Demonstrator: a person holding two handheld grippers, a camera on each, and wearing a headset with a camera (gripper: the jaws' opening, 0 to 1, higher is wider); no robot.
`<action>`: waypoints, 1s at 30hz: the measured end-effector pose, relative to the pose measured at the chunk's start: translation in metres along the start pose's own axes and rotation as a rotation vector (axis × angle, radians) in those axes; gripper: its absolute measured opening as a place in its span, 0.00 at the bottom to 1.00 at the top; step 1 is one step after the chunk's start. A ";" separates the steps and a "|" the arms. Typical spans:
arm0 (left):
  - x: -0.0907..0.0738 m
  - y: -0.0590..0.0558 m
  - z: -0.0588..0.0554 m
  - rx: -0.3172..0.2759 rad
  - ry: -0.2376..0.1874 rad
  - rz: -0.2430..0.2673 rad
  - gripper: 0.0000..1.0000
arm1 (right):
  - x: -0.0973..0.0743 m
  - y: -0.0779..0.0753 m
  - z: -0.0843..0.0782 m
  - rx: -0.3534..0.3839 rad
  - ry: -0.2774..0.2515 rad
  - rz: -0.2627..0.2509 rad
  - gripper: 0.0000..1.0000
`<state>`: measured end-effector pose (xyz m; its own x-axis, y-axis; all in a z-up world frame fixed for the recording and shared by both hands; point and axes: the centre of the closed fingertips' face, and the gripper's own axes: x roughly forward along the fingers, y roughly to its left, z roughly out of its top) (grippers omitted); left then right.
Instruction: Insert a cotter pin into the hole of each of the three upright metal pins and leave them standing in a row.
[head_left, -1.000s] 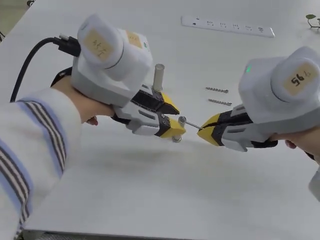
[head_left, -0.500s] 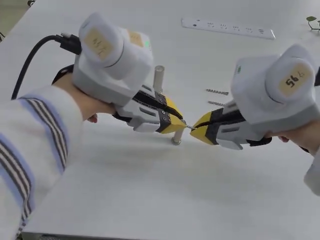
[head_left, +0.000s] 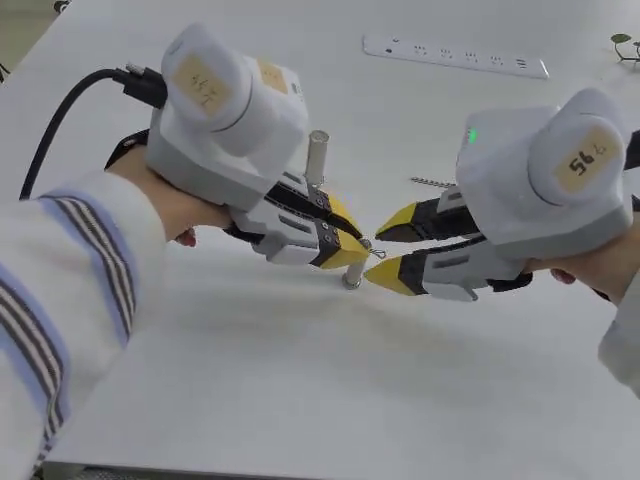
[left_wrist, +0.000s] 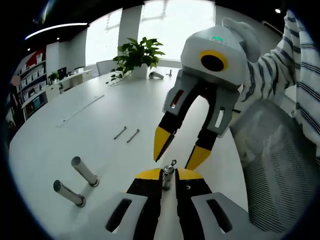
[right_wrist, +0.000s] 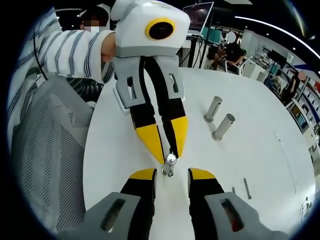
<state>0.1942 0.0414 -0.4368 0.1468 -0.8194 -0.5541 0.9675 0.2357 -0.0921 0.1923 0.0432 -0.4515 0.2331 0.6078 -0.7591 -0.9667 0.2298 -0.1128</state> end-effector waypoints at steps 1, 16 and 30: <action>0.000 0.000 0.000 -0.001 -0.001 0.000 0.06 | -0.001 0.000 -0.001 0.005 0.000 0.003 0.18; -0.001 -0.002 0.004 0.012 -0.006 0.000 0.07 | -0.004 -0.004 -0.002 0.058 -0.012 -0.011 0.02; -0.007 -0.003 0.000 0.007 0.003 0.016 0.21 | -0.004 -0.002 -0.010 0.142 -0.030 -0.032 0.06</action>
<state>0.1909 0.0460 -0.4325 0.1612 -0.8138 -0.5583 0.9664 0.2449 -0.0779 0.1920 0.0325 -0.4550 0.2685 0.6202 -0.7371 -0.9345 0.3535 -0.0430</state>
